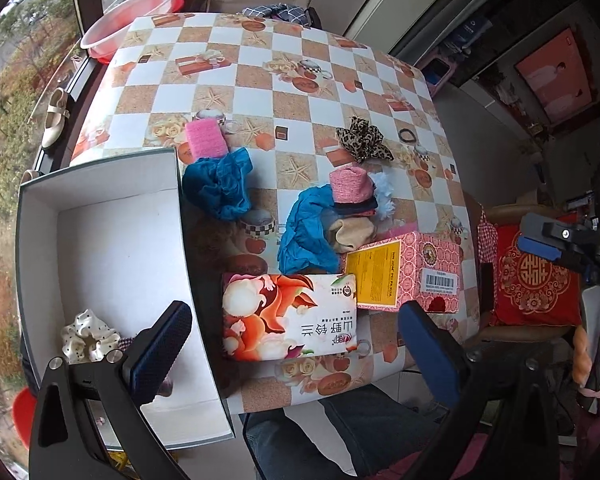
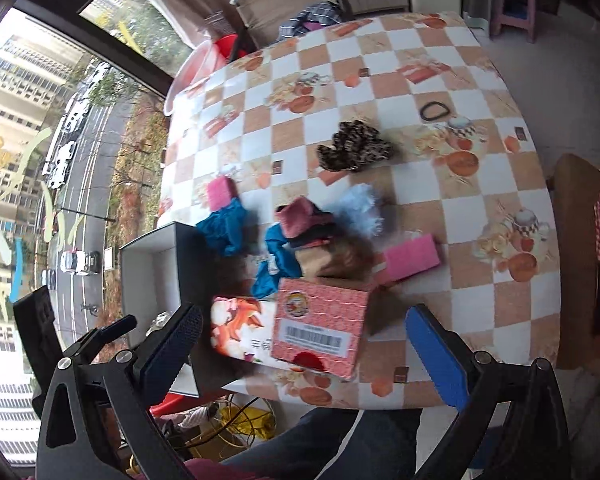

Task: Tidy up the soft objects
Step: 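Move both open tools back over the soft items on the table, then grasp the pink knit sock with the left tool while the right tool grasps the pink sponge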

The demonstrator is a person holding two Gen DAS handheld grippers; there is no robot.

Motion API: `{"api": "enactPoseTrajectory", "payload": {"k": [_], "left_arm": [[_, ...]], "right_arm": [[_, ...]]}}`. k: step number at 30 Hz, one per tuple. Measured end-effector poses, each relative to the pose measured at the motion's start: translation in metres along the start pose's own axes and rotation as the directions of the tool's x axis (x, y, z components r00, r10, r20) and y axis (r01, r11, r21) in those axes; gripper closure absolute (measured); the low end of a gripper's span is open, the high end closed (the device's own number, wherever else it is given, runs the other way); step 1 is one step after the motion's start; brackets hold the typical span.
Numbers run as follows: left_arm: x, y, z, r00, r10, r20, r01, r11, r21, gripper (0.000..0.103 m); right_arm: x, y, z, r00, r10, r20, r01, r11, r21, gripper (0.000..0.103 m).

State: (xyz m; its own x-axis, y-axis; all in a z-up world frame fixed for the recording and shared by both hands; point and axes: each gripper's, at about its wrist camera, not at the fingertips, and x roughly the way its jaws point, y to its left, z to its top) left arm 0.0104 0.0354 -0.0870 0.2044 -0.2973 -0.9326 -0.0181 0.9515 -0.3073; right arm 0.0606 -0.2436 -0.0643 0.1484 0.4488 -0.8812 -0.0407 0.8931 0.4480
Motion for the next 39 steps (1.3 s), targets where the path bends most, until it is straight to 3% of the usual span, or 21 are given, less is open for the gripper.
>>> {"api": "enactPoseTrajectory", "payload": {"k": [9, 14, 18, 24, 27, 31, 34, 39], "left_arm": [[0.063, -0.032, 0.057, 0.99, 0.08, -0.113, -0.07, 0.994, 0.085, 0.0], [0.112, -0.052, 0.091, 0.979, 0.049, -0.2, -0.029, 0.995, 0.1, 0.0], [0.153, -0.067, 0.108, 0.959, 0.039, -0.28, -0.01, 0.994, 0.105, 0.005], [0.197, -0.082, 0.112, 0.925, 0.128, -0.358, -0.065, 0.981, 0.181, 0.008], [0.211, -0.082, 0.112, 0.909, 0.158, -0.385, -0.088, 0.977, 0.193, 0.016], [0.217, -0.078, 0.114, 0.906, 0.148, -0.396, -0.087, 0.982, 0.169, 0.033], [0.215, -0.079, 0.116, 0.914, 0.131, -0.383, -0.078, 0.985, 0.151, 0.051], [0.201, -0.08, 0.118, 0.936, 0.131, -0.327, -0.082, 0.984, 0.159, 0.064]], "right_arm": [[0.052, -0.081, 0.011, 0.993, -0.002, -0.117, 0.021, 0.987, 0.158, 0.0], [0.067, -0.108, 0.009, 0.984, 0.022, -0.175, 0.015, 0.979, 0.203, 0.0], [0.077, -0.127, 0.01, 0.98, 0.032, -0.198, 0.013, 0.975, 0.222, 0.0], [0.107, -0.133, 0.023, 0.975, -0.015, -0.223, 0.052, 0.986, 0.159, 0.0], [0.131, -0.129, 0.034, 0.968, -0.057, -0.246, 0.083, 0.992, 0.095, 0.0], [0.166, -0.119, 0.045, 0.955, -0.111, -0.276, 0.115, 0.993, -0.001, 0.0], [0.188, -0.114, 0.047, 0.94, -0.166, -0.298, 0.15, 0.986, -0.075, 0.0], [0.203, -0.109, 0.041, 0.926, -0.219, -0.308, 0.188, 0.974, -0.127, 0.0]]}}
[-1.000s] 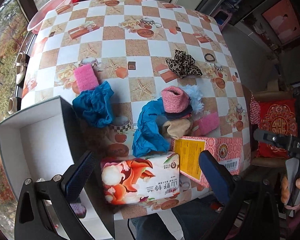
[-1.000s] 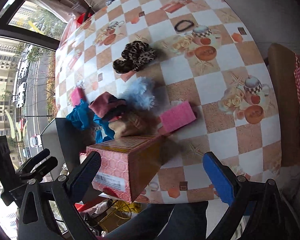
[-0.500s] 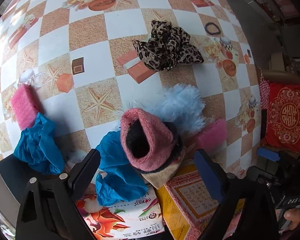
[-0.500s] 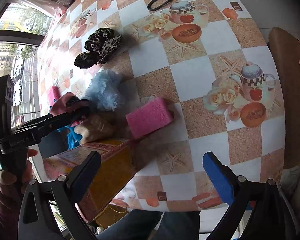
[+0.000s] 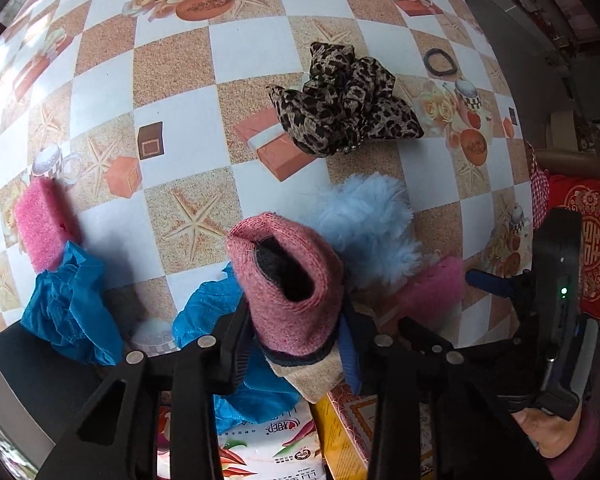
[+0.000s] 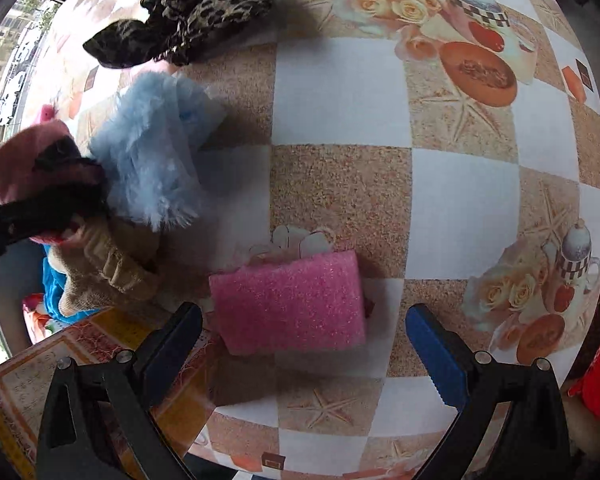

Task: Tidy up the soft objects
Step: 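Grasp the pink knit sock with the left tool while the right tool grasps the pink sponge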

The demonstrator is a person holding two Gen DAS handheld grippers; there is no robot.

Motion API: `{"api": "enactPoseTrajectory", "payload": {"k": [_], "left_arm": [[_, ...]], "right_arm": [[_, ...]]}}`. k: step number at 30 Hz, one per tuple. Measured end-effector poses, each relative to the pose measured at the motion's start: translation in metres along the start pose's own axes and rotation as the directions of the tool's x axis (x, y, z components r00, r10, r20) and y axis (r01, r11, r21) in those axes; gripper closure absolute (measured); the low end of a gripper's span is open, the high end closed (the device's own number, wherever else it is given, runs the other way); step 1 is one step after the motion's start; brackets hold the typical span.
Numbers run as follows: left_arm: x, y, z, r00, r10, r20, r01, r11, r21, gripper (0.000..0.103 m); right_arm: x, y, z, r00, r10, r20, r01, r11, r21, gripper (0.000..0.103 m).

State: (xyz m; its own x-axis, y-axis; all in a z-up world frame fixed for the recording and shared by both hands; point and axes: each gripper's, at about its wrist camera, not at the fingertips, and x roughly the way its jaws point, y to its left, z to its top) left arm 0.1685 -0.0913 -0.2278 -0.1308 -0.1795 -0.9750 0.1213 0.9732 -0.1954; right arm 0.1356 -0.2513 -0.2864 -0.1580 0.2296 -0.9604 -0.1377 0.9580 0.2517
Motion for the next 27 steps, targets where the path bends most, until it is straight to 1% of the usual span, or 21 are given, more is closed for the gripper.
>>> {"api": "enactPoseTrajectory", "payload": {"k": [1, 2, 3, 4, 5, 6, 8, 15, 19, 27], "left_arm": [[-0.002, 0.0, -0.001, 1.0, 0.001, 0.01, -0.001, 1.0, 0.003, 0.065], [-0.004, -0.001, 0.0, 1.0, 0.004, 0.02, -0.004, 1.0, 0.004, 0.066], [-0.007, 0.001, 0.001, 1.0, 0.008, 0.03, -0.008, 1.0, 0.005, 0.067], [-0.008, 0.002, 0.0, 0.999, 0.01, 0.039, -0.01, 1.0, 0.007, 0.067], [-0.01, 0.003, 0.0, 0.999, 0.012, 0.045, -0.012, 1.0, 0.007, 0.067], [-0.011, 0.002, -0.001, 0.999, 0.012, 0.051, -0.013, 1.0, 0.006, 0.068], [-0.016, 0.005, -0.003, 0.998, 0.011, 0.067, -0.011, 1.0, 0.003, 0.071], [-0.041, 0.0, -0.015, 0.989, 0.027, 0.144, -0.032, 0.999, 0.033, 0.071], [-0.052, -0.005, -0.022, 0.983, 0.039, 0.177, -0.048, 0.998, 0.043, 0.071], [-0.067, -0.012, -0.035, 0.976, 0.045, 0.215, -0.056, 0.998, 0.043, 0.071]], "right_arm": [[0.0, 0.001, -0.001, 1.0, -0.012, 0.007, 0.012, 1.0, -0.008, 0.0], [0.0, 0.002, -0.002, 1.0, -0.018, 0.014, 0.018, 1.0, -0.008, 0.004], [-0.001, 0.002, -0.003, 1.0, -0.02, 0.02, 0.02, 1.0, -0.007, 0.012], [-0.003, 0.003, -0.004, 0.998, -0.045, 0.032, 0.045, 0.999, -0.015, 0.016], [-0.006, 0.004, -0.005, 0.997, -0.054, 0.046, 0.056, 0.998, -0.026, 0.026], [-0.01, 0.003, -0.005, 0.997, -0.055, 0.059, 0.057, 0.998, -0.031, 0.031], [-0.017, -0.007, -0.007, 0.998, -0.004, 0.066, 0.004, 1.0, 0.0, 0.031], [-0.048, -0.041, -0.021, 0.989, 0.073, 0.125, -0.085, 0.991, 0.099, 0.031], [-0.065, -0.052, -0.03, 0.985, 0.084, 0.15, -0.102, 0.988, 0.117, 0.031], [-0.094, -0.052, -0.034, 0.979, 0.087, 0.184, -0.109, 0.988, 0.11, 0.031]]}}
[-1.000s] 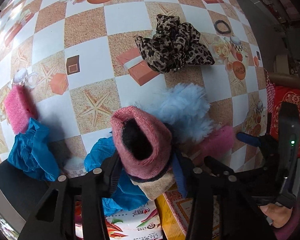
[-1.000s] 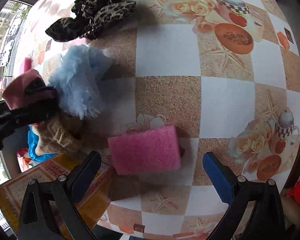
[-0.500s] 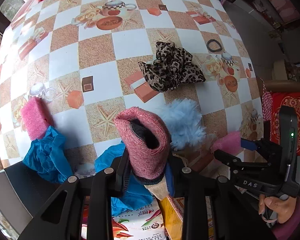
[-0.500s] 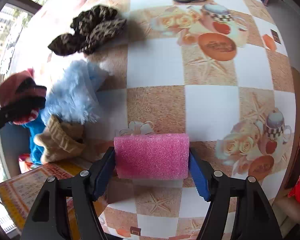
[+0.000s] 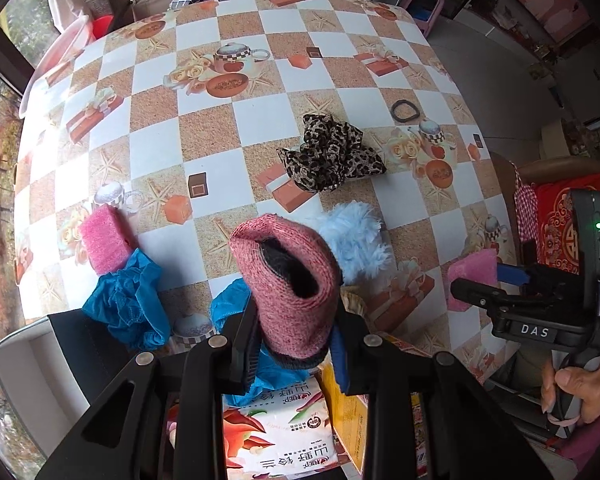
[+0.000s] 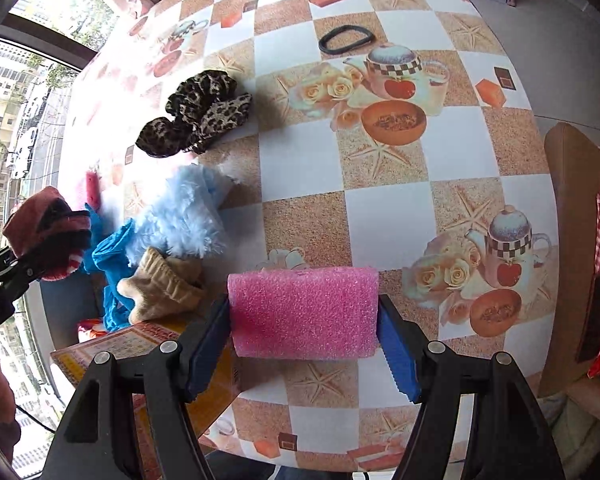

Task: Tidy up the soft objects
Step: 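Grasp the pink knit sock with the left tool while the right tool grasps the pink sponge, then carry the pink sock with the left tool while the right tool carries the sponge over the box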

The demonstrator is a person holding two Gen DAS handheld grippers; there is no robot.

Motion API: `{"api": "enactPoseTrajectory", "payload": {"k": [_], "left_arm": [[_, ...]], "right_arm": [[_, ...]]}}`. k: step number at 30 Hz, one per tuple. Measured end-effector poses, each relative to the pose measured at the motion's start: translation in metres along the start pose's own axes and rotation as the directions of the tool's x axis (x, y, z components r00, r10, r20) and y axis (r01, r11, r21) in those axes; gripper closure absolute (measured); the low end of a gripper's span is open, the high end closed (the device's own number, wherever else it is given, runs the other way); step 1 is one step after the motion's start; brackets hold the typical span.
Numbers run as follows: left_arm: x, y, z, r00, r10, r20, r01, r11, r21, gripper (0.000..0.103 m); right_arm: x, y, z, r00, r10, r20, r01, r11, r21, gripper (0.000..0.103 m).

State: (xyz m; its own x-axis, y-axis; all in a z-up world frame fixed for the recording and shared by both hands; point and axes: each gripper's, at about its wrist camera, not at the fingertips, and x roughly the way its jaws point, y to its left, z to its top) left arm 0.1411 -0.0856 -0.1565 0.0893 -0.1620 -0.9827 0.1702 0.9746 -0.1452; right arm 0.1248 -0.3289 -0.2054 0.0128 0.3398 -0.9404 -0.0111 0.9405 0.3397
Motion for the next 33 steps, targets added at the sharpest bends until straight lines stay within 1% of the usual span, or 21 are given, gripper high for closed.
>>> {"api": "enactPoseTrajectory", "payload": {"k": [4, 5, 10, 12, 15, 18, 23, 27, 33], "left_arm": [[-0.013, 0.0, -0.007, 0.999, 0.02, 0.027, -0.02, 1.0, 0.005, 0.071], [-0.016, 0.001, -0.01, 0.999, 0.022, 0.033, -0.022, 1.0, 0.005, 0.071], [-0.036, 0.004, -0.026, 0.997, 0.032, 0.068, -0.032, 0.999, 0.002, 0.071], [-0.045, 0.006, -0.035, 0.996, 0.03, 0.081, -0.03, 1.0, -0.001, 0.071], [-0.056, 0.01, -0.049, 0.995, 0.032, 0.098, -0.031, 0.999, -0.01, 0.071], [-0.067, 0.011, -0.066, 0.991, 0.052, 0.121, -0.052, 0.999, -0.003, 0.071], [-0.081, 0.013, -0.094, 0.989, 0.033, 0.143, -0.034, 0.999, -0.002, 0.071], [-0.088, 0.015, -0.117, 0.988, 0.027, 0.152, -0.027, 1.0, 0.0, 0.071], [-0.096, 0.024, -0.153, 0.987, 0.001, 0.158, 0.0, 1.0, -0.01, 0.071]], "right_arm": [[-0.016, 0.011, -0.006, 1.0, 0.014, 0.028, -0.013, 1.0, -0.011, 0.031], [-0.014, 0.02, 0.003, 0.999, 0.017, 0.036, -0.017, 1.0, -0.018, 0.031], [-0.04, 0.05, -0.001, 0.996, 0.045, 0.079, -0.039, 0.996, -0.076, 0.031], [-0.041, 0.072, -0.001, 0.994, 0.054, 0.092, -0.044, 0.994, -0.104, 0.031], [-0.05, 0.093, -0.007, 0.992, 0.066, 0.106, -0.049, 0.988, -0.148, 0.031], [-0.063, 0.11, -0.018, 0.991, 0.071, 0.115, -0.049, 0.981, -0.186, 0.031], [-0.072, 0.131, -0.038, 0.991, 0.066, 0.117, -0.037, 0.972, -0.231, 0.031], [-0.072, 0.144, -0.055, 0.992, 0.056, 0.109, -0.027, 0.968, -0.249, 0.031], [-0.076, 0.164, -0.085, 0.995, 0.043, 0.096, -0.014, 0.961, -0.277, 0.031]]}}
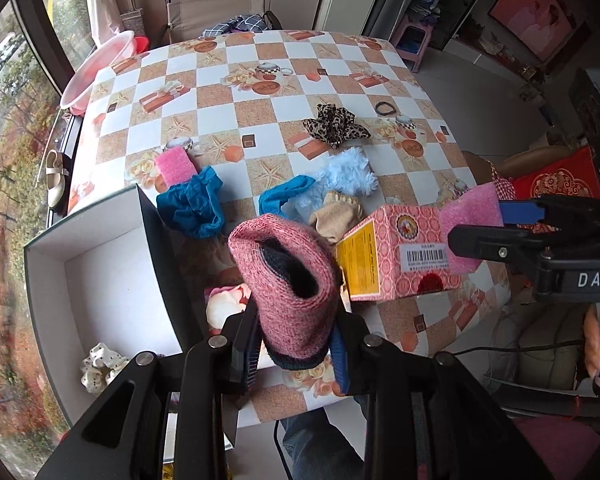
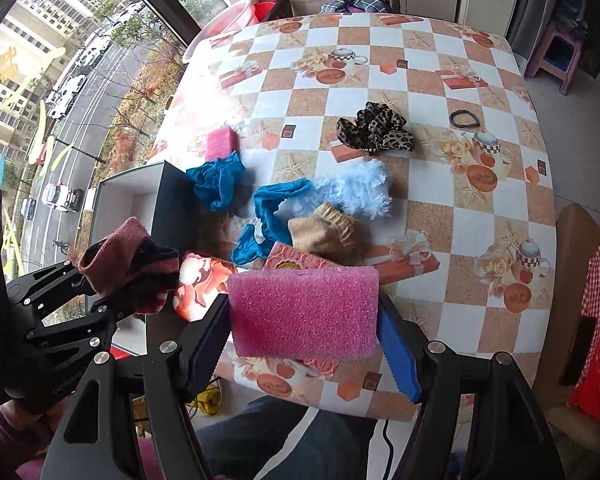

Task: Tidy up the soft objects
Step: 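Carry the pink sock with the left tool while the right tool carries the sponge over the box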

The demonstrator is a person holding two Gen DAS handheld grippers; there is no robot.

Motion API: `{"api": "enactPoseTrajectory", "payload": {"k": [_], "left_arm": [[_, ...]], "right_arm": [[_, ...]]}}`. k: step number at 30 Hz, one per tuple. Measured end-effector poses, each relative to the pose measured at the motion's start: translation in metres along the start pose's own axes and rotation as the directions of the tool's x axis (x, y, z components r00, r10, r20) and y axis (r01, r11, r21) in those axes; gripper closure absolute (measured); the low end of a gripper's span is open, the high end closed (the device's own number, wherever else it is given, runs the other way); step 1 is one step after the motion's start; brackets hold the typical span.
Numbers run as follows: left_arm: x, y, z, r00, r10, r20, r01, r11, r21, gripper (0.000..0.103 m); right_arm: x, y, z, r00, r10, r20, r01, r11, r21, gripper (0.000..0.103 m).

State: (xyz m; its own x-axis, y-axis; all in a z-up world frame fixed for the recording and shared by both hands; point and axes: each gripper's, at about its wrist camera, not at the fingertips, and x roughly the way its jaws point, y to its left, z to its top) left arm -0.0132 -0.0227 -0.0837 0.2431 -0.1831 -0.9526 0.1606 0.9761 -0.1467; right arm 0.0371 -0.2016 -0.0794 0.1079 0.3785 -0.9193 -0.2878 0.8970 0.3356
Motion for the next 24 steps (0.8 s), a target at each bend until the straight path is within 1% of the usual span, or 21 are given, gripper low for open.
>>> {"api": "enactPoseTrajectory", "payload": {"k": [7, 13, 24], "left_arm": [[-0.008, 0.007, -0.03, 1.0, -0.004, 0.0, 0.004, 1.0, 0.017, 0.071], [-0.017, 0.019, -0.045, 1.0, -0.011, 0.021, 0.011, 1.0, -0.011, 0.071], [-0.035, 0.054, -0.055, 0.996, 0.01, 0.083, 0.0, 0.994, -0.114, 0.071]], "right_arm": [[-0.003, 0.032, -0.027, 1.0, 0.007, -0.019, -0.008, 0.999, -0.031, 0.031], [0.007, 0.054, -0.045, 0.998, 0.023, -0.059, -0.026, 0.998, -0.049, 0.031], [0.011, 0.094, -0.041, 0.998, 0.023, -0.066, -0.031, 0.991, -0.129, 0.031]]}}
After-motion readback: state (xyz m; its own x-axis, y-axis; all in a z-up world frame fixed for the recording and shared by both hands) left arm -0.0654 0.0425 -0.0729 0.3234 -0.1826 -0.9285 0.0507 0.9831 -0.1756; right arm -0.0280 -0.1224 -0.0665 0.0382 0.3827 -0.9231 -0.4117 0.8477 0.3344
